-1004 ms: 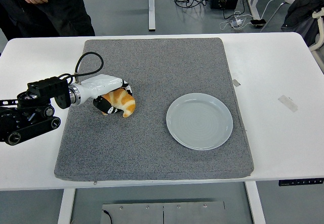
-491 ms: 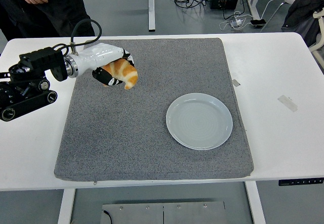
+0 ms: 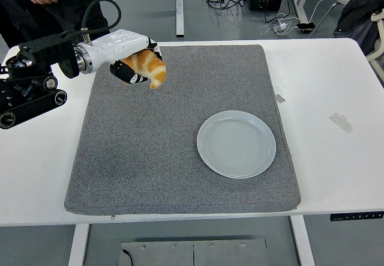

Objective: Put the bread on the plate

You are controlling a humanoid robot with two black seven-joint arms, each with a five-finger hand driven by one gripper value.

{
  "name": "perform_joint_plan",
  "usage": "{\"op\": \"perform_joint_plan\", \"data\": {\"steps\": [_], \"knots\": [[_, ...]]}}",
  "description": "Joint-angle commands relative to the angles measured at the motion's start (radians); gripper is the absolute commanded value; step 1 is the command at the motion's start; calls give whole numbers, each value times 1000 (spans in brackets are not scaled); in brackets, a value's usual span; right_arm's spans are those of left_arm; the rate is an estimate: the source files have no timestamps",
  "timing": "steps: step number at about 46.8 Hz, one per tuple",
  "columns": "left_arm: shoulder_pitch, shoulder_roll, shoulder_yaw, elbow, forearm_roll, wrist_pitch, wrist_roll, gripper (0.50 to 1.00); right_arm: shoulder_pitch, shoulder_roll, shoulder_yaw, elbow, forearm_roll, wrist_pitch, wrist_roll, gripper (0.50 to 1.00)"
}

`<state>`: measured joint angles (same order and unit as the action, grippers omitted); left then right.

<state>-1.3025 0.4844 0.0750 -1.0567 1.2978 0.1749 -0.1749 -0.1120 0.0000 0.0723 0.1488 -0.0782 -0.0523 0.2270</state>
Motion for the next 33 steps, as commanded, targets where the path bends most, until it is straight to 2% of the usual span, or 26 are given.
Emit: {"op": "perform_joint_plan", "data": {"steps": [1, 12, 33], "knots": [[-11, -27, 0, 0, -2, 0, 2, 500, 0, 0, 0, 0, 0, 0, 0, 1000], [-38, -119, 5, 6, -2, -3, -11, 500, 0, 0, 0, 0, 0, 0, 0, 1000], [-41, -404, 31, 125, 0, -6, -18, 500, 0, 0, 0, 0, 0, 0, 0, 1000]]}}
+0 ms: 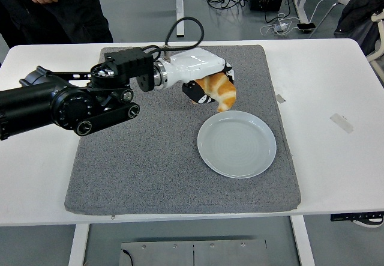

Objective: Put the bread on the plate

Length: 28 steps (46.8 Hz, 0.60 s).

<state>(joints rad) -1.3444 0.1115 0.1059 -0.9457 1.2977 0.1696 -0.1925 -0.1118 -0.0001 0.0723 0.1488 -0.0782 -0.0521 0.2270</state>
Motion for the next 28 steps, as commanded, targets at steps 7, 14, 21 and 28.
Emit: {"op": "perform_joint_plan", "data": {"steps": [7, 14, 21, 28], "knots": [[2, -107, 6, 42, 3, -1, -12, 500, 0, 0, 0, 0, 0, 0, 0, 1000], [2, -111, 64, 55, 2, 1, -15, 500, 0, 0, 0, 0, 0, 0, 0, 1000], [13, -111, 72, 61, 3, 1, -15, 500, 0, 0, 0, 0, 0, 0, 0, 1000], [22, -111, 87, 68, 2, 1, -25, 500, 0, 0, 0, 0, 0, 0, 0, 1000]]}}
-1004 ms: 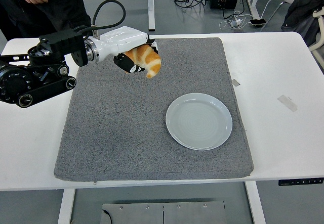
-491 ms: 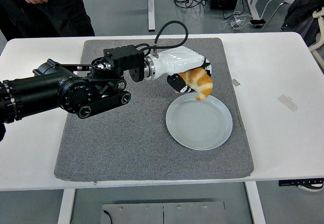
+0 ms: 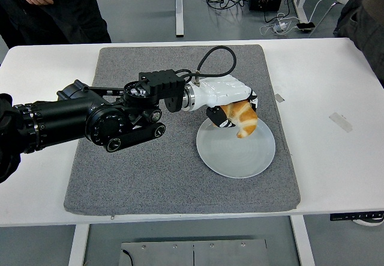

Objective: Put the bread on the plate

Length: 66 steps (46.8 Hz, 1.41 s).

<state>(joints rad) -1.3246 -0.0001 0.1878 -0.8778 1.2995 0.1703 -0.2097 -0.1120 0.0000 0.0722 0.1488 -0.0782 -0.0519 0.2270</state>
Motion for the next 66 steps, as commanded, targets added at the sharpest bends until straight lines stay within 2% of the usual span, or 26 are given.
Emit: {"op": "perform_joint_plan", "data": {"steps": [1, 15, 20, 59, 60, 61, 62, 63, 66], "knots": [[2, 0, 7, 0, 0, 0, -11, 500, 0, 0, 0, 0, 0, 0, 0, 1000], [28, 0, 35, 3, 0, 0, -22, 500, 0, 0, 0, 0, 0, 0, 0, 1000], [34, 0, 56, 11, 0, 1, -42, 500, 0, 0, 0, 0, 0, 0, 0, 1000], [65, 0, 64, 33, -3, 1, -39, 500, 0, 0, 0, 0, 0, 0, 0, 1000], [65, 0, 64, 33, -2, 0, -39, 529, 0, 0, 0, 0, 0, 0, 0, 1000], [67, 0, 65, 33, -3, 0, -39, 651, 0, 0, 0, 0, 0, 0, 0, 1000], [68, 0, 65, 33, -3, 0, -39, 738, 0, 0, 0, 0, 0, 0, 0, 1000], [70, 0, 65, 33, -3, 0, -39, 781, 0, 0, 0, 0, 0, 0, 0, 1000], [70, 0, 65, 33, -3, 0, -36, 820, 0, 0, 0, 0, 0, 0, 0, 1000]]}}
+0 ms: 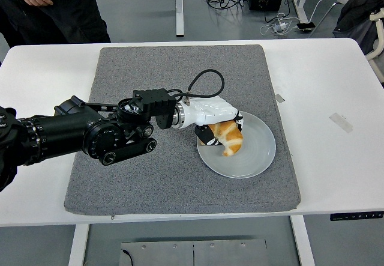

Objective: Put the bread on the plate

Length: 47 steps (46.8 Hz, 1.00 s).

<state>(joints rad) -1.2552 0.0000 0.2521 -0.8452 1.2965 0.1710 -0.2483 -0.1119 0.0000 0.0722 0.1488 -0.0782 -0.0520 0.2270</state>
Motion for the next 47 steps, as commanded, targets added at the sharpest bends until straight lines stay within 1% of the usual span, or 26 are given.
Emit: {"op": "perform_joint_plan", "data": {"steps": [1, 7, 17, 23, 31, 34, 42, 45, 47], "knots": [[0, 0, 1, 0, 0, -1, 3, 836, 0, 0, 0, 0, 0, 0, 0, 1000], [0, 0, 1, 0, 0, -1, 1, 890, 0, 0, 0, 0, 0, 0, 0, 1000], [-3, 0, -4, -11, -9, -1, 1, 954, 0, 0, 0, 0, 0, 1, 0, 1000], [-23, 0, -4, -25, -60, -4, 1, 971, 0, 0, 0, 0, 0, 0, 0, 1000], [-69, 0, -19, -31, -147, -16, 1, 972, 0, 0, 0, 0, 0, 0, 0, 1000], [-90, 0, -48, -31, -210, -41, 3, 974, 0, 0, 0, 0, 0, 0, 0, 1000], [-141, 0, -155, -31, -426, -146, 1, 974, 0, 0, 0, 0, 0, 0, 0, 1000], [-161, 0, -194, -31, -497, -165, 1, 975, 0, 0, 0, 0, 0, 1, 0, 1000], [-174, 0, -217, -29, -535, -166, 1, 975, 0, 0, 0, 0, 0, 0, 0, 1000]]}}
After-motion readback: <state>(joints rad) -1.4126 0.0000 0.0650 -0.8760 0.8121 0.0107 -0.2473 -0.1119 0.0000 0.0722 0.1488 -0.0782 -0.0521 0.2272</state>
